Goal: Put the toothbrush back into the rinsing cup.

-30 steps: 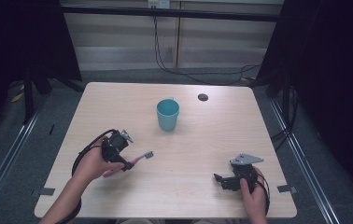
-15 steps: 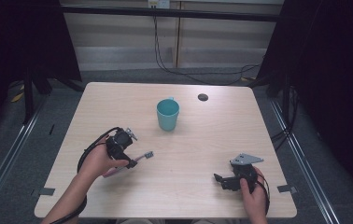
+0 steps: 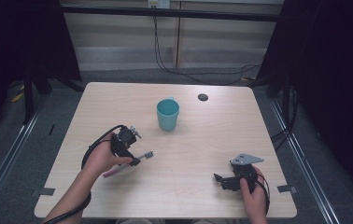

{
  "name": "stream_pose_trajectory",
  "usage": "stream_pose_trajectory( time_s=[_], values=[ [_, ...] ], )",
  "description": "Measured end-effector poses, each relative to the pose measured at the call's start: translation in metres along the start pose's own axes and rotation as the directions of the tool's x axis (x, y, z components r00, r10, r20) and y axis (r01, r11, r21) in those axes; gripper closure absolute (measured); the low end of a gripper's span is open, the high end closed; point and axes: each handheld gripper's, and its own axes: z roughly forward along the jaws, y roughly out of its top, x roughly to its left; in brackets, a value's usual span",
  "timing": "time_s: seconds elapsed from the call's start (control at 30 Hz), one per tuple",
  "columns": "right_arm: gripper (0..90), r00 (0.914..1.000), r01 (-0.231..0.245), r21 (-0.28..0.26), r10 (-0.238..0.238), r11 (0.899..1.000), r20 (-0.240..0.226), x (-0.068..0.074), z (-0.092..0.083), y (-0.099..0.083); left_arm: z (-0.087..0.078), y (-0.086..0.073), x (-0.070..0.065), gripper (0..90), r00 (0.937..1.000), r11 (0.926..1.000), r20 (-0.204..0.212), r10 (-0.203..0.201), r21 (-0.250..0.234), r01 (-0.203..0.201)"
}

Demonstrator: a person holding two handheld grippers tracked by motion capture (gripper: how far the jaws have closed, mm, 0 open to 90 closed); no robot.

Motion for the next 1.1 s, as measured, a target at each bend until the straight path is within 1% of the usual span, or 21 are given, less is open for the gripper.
stream_pose_trajectory(
  time_s=[0.1, 0.17, 0.23, 0.3, 0.33, 0.37, 0.43, 0.5, 0.53, 0.57, 0.73, 0.77, 0.8, 0.9, 1.03, 1.1],
  values=[
    [12.5, 1.0000, 0.000, 0.000, 0.000, 1.000, 0.000, 0.000, 0.000, 0.000, 0.004, 0.002, -0.001, 26.8, 0.9999, 0.9998, 0.006, 0.009, 0.017, -0.009],
    [12.5, 1.0000, -0.001, 0.000, 0.001, 1.000, 0.000, 0.000, 0.000, 0.000, 0.006, 0.002, -0.002, 29.6, 0.9999, 0.9998, 0.004, 0.009, 0.019, -0.009],
    [12.5, 1.0000, -0.002, 0.000, 0.002, 1.000, 0.000, 0.000, 0.000, 0.000, 0.007, 0.003, -0.002, 32.0, 0.9997, 0.9993, 0.009, 0.022, 0.030, -0.022],
    [12.5, 1.0000, -0.001, 0.000, 0.001, 1.000, 0.000, 0.000, 0.000, 0.000, 0.008, 0.004, -0.003, 34.1, 0.9996, 0.9992, 0.007, 0.026, 0.031, -0.026],
    [12.5, 1.0000, -0.001, 0.000, 0.001, 1.000, 0.000, 0.000, 0.000, 0.000, 0.009, 0.004, -0.003, 34.1, 0.9997, 0.9992, 0.010, 0.021, 0.034, -0.022],
    [12.4, 1.0000, -0.002, 0.000, 0.002, 1.000, 0.000, 0.000, 0.000, 0.000, 0.010, 0.004, -0.003, 36.9, 0.9996, 0.9990, 0.011, 0.025, 0.035, -0.026],
    [12.4, 1.0000, -0.001, 0.000, 0.001, 1.000, 0.000, 0.000, 0.000, 0.000, 0.010, 0.005, -0.003, 39.2, 0.9996, 0.9989, 0.012, 0.026, 0.038, -0.027],
    [12.4, 1.0000, -0.001, 0.000, 0.001, 1.000, 0.000, 0.000, 0.000, 0.000, 0.011, 0.005, -0.004, 40.1, 0.9996, 0.9989, 0.009, 0.026, 0.039, -0.027],
    [12.2, 1.0000, -0.003, 0.003, 0.003, 1.000, -0.001, 0.000, 0.000, 0.000, 0.011, 0.005, -0.004, 44.1, 0.9996, 0.9991, 0.014, 0.023, 0.035, -0.024],
    [12.2, 1.0000, -0.003, 0.003, 0.003, 1.000, -0.001, 0.000, 0.000, 0.000, 0.012, 0.005, -0.004, 45.9, 0.9994, 0.9989, 0.022, 0.027, 0.038, -0.028],
    [12.2, 1.0000, -0.002, 0.003, 0.002, 1.000, -0.003, 0.000, 0.000, 0.000, 0.013, 0.005, -0.004, 49.6, 0.9993, 0.9978, 0.017, 0.034, 0.057, -0.035],
    [12.2, 1.0000, -0.002, 0.003, 0.002, 1.000, -0.003, 0.000, 0.000, 0.000, 0.013, 0.005, -0.004, 51.7, 0.9993, 0.9978, 0.017, 0.034, 0.057, -0.035],
    [12.2, 1.0000, -0.001, 0.003, 0.001, 1.000, -0.002, 0.000, 0.000, 0.000, 0.013, 0.006, -0.003, 52.6, 0.9992, 0.9969, 0.016, 0.038, 0.068, -0.039],
    [12.2, 1.0000, -0.001, 0.003, 0.001, 1.000, -0.002, 0.000, 0.000, 0.000, 0.014, 0.006, -0.004, 54.9, 0.9987, 0.9960, 0.025, 0.045, 0.077, -0.046],
    [12.2, 1.0000, -0.001, 0.004, 0.001, 1.000, -0.002, 0.000, 0.000, 0.000, 0.014, 0.007, -0.004, 58.2, 0.9988, 0.9959, 0.025, 0.042, 0.079, -0.044],
    [12.2, 1.0000, -0.001, 0.003, 0.001, 1.000, -0.002, 0.000, 0.000, 0.000, 0.015, 0.008, -0.004, 60.1, 0.9985, 0.9947, 0.031, 0.045, 0.092, -0.047]
  ],
)
